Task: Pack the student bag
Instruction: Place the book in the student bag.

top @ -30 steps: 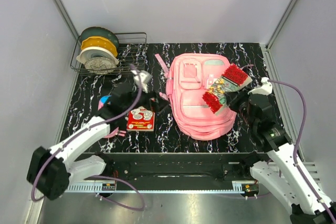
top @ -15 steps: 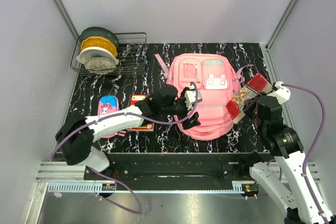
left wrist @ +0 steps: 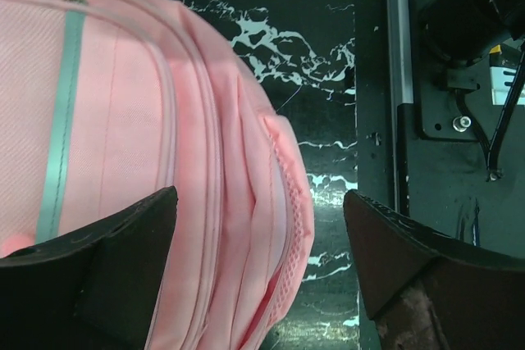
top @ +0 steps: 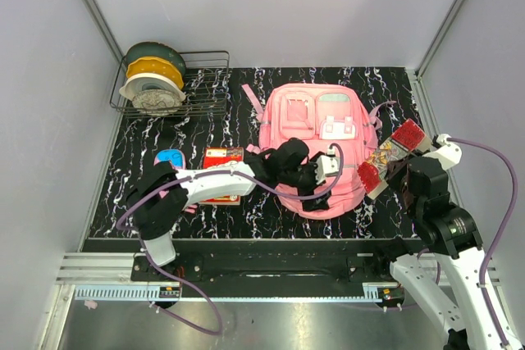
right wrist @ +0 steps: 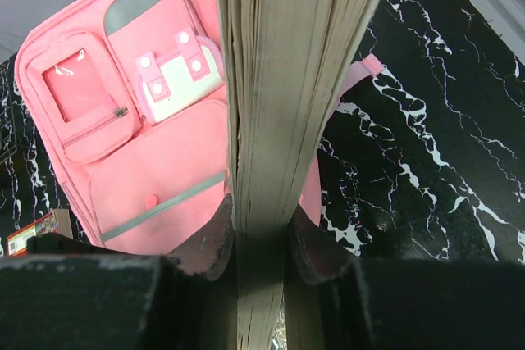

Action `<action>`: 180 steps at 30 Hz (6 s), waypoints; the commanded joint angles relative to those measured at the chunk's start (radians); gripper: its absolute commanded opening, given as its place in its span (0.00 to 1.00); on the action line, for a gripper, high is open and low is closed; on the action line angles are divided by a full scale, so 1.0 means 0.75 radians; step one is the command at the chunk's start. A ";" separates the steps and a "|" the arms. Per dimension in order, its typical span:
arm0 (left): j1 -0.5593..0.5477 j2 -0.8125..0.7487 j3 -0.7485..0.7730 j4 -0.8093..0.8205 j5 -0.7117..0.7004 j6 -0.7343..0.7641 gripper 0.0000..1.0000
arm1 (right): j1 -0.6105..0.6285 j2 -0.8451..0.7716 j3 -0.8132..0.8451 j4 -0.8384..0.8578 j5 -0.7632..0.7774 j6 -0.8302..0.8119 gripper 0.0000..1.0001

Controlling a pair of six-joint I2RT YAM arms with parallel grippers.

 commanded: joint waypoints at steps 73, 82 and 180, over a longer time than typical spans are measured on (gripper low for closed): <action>0.228 -0.193 0.621 -0.268 -0.449 -0.187 0.00 | -0.007 -0.130 -0.629 0.935 -1.220 0.704 0.00; 0.153 -0.285 0.541 -0.255 -0.435 -0.207 0.00 | -0.007 0.222 -0.695 1.321 -1.038 0.661 0.00; 0.181 -0.318 0.337 -0.163 -0.106 -0.201 0.00 | 0.053 1.312 -0.590 2.334 -0.813 0.148 0.79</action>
